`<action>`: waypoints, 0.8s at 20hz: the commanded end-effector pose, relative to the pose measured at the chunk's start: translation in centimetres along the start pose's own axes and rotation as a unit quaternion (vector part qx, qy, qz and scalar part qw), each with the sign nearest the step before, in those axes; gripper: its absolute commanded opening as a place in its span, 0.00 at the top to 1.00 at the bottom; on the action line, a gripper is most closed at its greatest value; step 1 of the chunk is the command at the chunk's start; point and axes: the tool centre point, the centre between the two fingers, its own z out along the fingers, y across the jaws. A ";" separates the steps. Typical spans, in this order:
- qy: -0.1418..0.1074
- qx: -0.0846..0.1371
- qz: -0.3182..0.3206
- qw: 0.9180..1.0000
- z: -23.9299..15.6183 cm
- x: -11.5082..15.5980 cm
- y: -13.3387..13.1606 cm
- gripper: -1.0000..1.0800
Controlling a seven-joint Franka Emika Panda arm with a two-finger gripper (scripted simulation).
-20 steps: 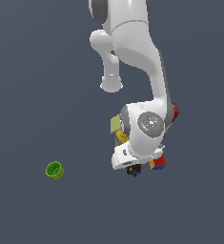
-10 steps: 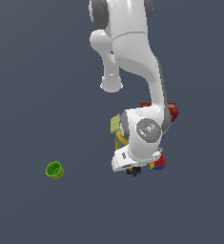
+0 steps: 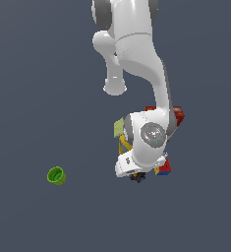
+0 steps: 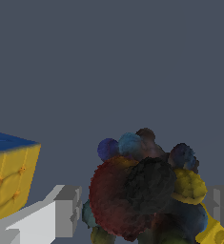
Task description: Pick up a designated object from a clutter of objects.
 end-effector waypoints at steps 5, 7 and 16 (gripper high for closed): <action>0.000 0.000 0.000 1.000 -0.9 -0.2 -0.3 1.00; 0.000 0.000 0.000 1.000 -1.6 -0.3 -0.5 1.00; 0.000 0.000 0.000 1.000 -7.7 -1.5 -2.5 1.00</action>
